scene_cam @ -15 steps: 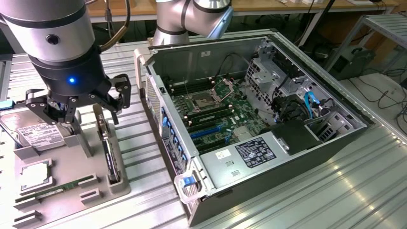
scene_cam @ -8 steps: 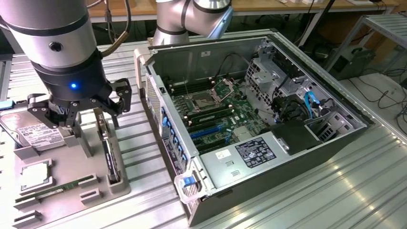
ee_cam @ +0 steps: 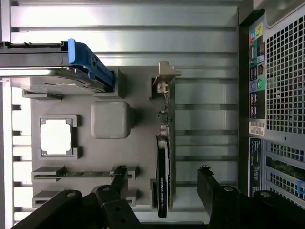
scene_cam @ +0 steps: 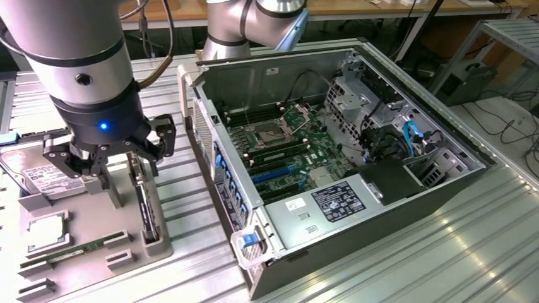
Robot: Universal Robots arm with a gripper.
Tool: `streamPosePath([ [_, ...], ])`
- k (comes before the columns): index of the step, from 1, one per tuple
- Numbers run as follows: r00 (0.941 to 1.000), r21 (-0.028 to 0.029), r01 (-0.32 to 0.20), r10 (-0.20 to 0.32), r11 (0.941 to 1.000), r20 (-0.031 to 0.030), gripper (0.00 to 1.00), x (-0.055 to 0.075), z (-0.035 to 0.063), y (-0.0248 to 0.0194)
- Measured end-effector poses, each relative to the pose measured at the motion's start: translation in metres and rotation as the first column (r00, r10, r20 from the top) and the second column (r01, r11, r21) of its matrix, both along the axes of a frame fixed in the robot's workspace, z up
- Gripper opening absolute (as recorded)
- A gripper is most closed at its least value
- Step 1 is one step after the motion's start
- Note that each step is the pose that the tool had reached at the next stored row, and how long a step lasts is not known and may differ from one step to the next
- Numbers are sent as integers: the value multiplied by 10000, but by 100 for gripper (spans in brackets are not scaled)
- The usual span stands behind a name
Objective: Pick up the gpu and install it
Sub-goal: 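Pick up the gpu and move the gpu toward the slot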
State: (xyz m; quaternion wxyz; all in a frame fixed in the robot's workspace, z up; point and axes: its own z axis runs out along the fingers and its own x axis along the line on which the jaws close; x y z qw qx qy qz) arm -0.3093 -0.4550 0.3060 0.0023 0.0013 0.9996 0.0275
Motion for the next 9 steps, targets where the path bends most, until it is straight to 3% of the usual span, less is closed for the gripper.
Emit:
streamPosePath([
  [9,10000,0,-14,14,10000,1,70,1,-177,-3],
])
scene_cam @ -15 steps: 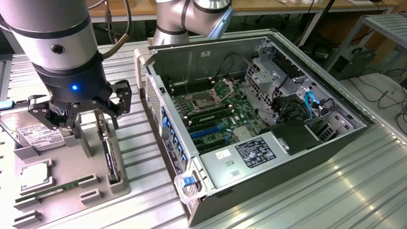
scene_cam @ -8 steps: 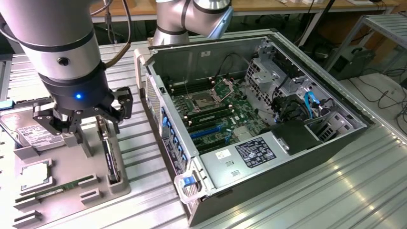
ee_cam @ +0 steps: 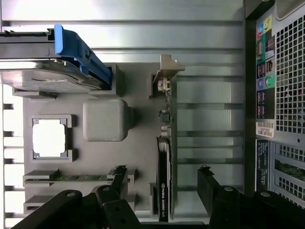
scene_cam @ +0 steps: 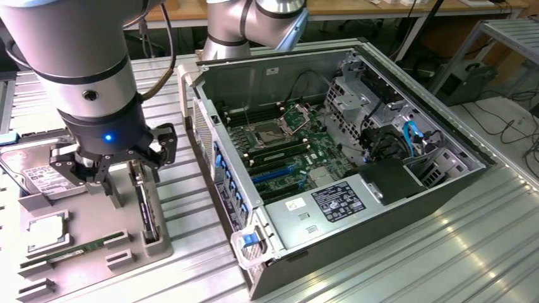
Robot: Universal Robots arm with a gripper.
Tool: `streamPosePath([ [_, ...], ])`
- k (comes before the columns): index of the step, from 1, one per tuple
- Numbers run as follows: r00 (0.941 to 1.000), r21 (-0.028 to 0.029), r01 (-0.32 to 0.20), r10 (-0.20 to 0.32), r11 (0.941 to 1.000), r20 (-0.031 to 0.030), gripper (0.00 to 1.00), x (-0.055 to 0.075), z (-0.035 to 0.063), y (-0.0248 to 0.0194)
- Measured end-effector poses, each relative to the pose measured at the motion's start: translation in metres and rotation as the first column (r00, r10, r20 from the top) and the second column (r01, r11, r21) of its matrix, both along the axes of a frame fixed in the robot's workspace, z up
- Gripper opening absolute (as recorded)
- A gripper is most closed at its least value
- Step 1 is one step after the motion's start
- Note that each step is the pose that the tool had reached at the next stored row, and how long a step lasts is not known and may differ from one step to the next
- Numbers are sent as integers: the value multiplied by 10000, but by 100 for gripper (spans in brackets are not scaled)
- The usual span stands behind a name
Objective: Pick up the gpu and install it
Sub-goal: 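Pick up the gpu and move the gpu toward the slot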
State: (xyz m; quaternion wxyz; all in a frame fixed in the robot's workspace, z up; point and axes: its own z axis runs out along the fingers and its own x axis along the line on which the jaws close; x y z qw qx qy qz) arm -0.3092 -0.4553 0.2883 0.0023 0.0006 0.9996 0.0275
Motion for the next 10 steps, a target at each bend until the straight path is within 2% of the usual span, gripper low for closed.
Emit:
streamPosePath([
  [10,10000,1,-25,25,10000,0,70,0,-137,0],
])
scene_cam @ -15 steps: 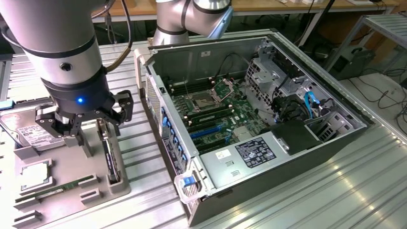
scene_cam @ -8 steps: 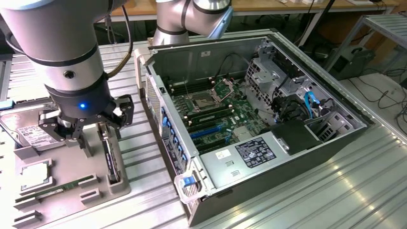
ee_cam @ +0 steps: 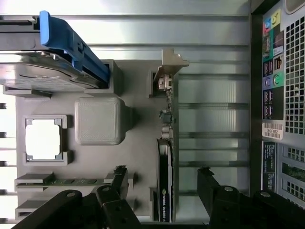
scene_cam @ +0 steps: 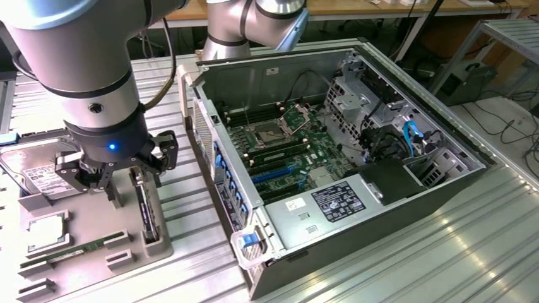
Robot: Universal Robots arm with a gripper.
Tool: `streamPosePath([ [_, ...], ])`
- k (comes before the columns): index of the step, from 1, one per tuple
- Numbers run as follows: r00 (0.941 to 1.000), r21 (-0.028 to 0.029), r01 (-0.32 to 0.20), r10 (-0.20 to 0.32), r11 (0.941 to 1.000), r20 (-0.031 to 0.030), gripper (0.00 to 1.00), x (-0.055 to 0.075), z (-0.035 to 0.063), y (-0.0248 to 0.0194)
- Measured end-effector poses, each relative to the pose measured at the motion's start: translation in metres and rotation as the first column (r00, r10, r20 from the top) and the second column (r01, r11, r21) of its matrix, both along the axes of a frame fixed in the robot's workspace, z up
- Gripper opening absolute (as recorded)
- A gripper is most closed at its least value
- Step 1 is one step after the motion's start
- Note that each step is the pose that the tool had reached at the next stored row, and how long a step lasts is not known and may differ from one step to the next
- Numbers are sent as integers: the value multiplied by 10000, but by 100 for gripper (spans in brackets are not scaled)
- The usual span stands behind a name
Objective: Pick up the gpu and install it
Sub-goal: 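Pick up the gpu and move the gpu toward the slot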
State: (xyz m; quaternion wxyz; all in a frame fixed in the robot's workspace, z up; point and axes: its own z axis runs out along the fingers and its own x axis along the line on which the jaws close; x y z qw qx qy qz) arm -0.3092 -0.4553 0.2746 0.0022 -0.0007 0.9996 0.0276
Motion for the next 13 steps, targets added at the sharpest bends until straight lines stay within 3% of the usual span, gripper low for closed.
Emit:
streamPosePath([
  [13,10000,8,-13,13,10000,0,70,0,-114,0],
])
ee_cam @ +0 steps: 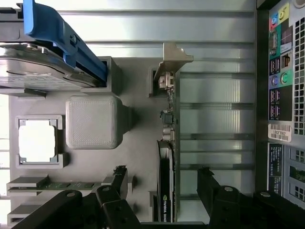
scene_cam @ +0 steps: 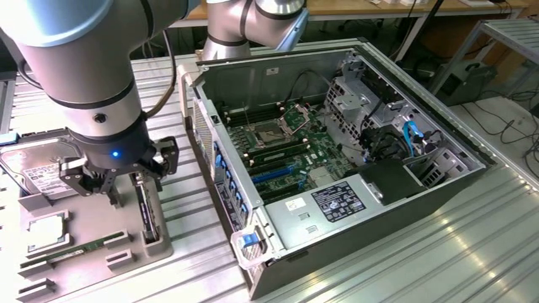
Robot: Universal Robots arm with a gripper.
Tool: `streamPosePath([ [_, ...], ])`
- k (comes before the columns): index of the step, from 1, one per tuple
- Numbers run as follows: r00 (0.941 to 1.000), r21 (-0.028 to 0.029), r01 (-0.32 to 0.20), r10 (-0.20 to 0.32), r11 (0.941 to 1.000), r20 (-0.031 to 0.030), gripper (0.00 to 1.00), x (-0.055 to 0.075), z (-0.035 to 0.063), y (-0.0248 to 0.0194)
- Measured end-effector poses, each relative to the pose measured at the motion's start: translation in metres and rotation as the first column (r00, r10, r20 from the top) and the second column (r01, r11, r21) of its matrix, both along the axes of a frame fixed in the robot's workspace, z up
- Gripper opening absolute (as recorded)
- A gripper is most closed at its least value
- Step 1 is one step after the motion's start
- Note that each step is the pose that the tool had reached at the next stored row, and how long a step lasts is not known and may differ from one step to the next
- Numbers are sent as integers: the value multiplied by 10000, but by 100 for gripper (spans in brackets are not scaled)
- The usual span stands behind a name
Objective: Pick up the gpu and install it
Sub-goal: 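Pick up the gpu and move the gpu toward the slot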
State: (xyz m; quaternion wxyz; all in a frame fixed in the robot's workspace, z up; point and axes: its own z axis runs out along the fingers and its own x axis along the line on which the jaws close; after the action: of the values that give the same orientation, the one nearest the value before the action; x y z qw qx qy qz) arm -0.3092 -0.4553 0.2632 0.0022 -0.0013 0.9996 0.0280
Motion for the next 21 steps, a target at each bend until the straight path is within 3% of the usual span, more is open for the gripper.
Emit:
streamPosePath([
  [9,10000,1,-12,12,10000,0,70,0,-118,2],
  [12,10000,0,-13,13,10000,-3,70,0,-218,2],
  [16,10000,0,-12,12,10000,-56,70,4,-309,3],
  [21,10000,0,-12,12,10000,-57,70,5,-313,2],
])
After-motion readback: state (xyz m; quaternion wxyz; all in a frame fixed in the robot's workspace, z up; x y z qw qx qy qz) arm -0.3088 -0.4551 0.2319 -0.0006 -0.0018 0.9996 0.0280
